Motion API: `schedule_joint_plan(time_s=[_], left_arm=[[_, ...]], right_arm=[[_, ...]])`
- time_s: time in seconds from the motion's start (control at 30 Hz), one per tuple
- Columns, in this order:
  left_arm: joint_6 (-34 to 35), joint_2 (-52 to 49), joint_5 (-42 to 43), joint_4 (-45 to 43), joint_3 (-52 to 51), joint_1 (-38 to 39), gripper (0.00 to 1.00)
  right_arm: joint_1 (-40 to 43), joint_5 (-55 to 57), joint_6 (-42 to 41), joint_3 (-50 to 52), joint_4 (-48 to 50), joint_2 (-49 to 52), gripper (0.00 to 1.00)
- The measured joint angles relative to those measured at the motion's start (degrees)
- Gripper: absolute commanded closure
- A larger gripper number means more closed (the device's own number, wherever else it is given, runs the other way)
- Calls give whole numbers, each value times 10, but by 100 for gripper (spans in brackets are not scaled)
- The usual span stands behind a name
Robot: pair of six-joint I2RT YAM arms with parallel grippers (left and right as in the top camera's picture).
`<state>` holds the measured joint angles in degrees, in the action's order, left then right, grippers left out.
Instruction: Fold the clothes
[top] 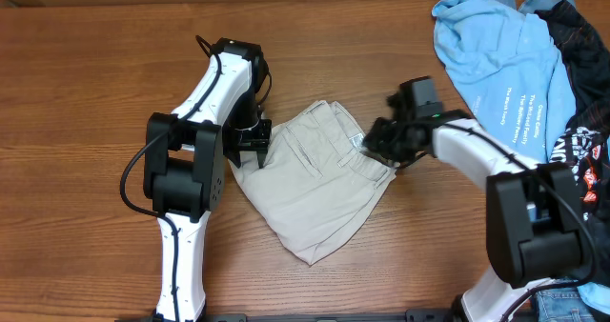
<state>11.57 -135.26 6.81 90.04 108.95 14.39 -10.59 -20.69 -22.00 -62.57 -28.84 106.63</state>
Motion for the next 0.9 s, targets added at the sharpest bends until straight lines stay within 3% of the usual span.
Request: schedule_joint_plan(time_s=[0.27,0.37,0.43,0.47,0.5,0.67,0.9], left_arm=[[-7,9,31,-17,-3,26,52],[-11,43,35,-35,-9,29,45],[-13,82,36,-56,-10,28,33],[-14,104,34,-68,-10,28,22],[-14,131,34,-84,-9,27,19],[-18,218,35,-165,-7,22,21],[-80,189,49,-241,-4,21,7]], right_arm=[[-1,24,65,-97,-112,4,64],[0,46,72,-154,-186,4,64],[1,60,71,-188,-223,1,63],[1,66,70,-201,-238,-4,63],[1,70,67,-208,-247,-10,63],[1,76,37,-222,-329,-61,63],[-1,47,6,-188,-380,-75,62]])
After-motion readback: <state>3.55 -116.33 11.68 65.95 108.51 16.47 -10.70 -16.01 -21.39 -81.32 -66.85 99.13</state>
